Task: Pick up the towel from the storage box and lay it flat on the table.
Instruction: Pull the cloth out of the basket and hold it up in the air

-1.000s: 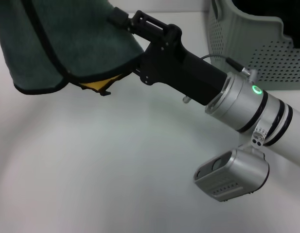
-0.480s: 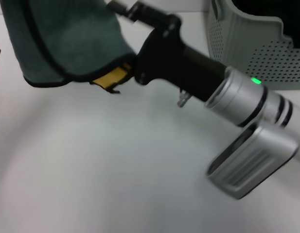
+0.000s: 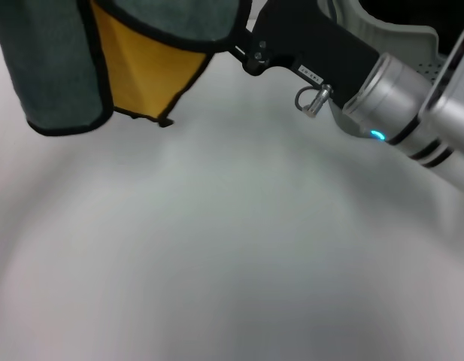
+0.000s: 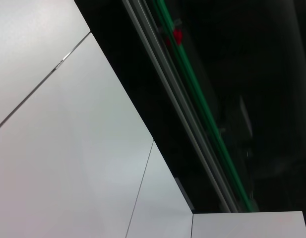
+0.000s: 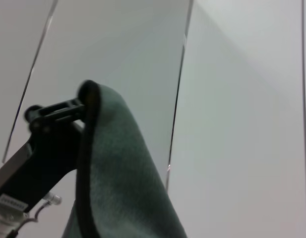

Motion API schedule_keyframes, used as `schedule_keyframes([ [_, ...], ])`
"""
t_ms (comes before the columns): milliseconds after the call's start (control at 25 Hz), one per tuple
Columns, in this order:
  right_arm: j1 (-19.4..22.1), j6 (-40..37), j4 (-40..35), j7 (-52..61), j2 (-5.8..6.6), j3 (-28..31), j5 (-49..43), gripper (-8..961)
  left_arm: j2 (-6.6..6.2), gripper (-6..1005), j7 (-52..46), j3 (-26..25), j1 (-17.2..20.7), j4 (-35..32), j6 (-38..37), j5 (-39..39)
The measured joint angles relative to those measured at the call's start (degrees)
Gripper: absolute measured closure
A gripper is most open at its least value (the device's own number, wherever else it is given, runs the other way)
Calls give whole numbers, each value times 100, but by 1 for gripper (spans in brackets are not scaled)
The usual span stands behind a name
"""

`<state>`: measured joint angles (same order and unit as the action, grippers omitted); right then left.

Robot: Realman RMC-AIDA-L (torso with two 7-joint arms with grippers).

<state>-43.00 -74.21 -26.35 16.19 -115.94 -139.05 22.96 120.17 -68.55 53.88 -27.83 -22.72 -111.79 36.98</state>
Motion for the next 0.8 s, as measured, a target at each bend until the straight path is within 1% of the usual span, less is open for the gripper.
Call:
schedule_keyframes([
  [80,-178,-19,290,793,-9,8,-180,474,6,993,0,0,-1,1,0,0],
  [160,-235,-29,421,1202,-21,11,-358,476,10,993,0,0,7,2,0,-10],
  [240,-210,111,348,1170,-23,12,-494,477,9,993,4,-9,36,2,0,-40],
  [400,-164,669,71,832,-24,34,-681,481,29,993,89,4,109,75,0,-259],
  [520,-133,886,-112,636,-25,37,-703,484,29,993,170,12,57,262,3,-290],
  [680,-192,835,-171,1142,-12,42,-791,487,16,993,281,10,27,342,13,-294],
  [800,-280,969,-196,1235,1,89,-1193,490,15,993,346,6,25,344,31,-296],
])
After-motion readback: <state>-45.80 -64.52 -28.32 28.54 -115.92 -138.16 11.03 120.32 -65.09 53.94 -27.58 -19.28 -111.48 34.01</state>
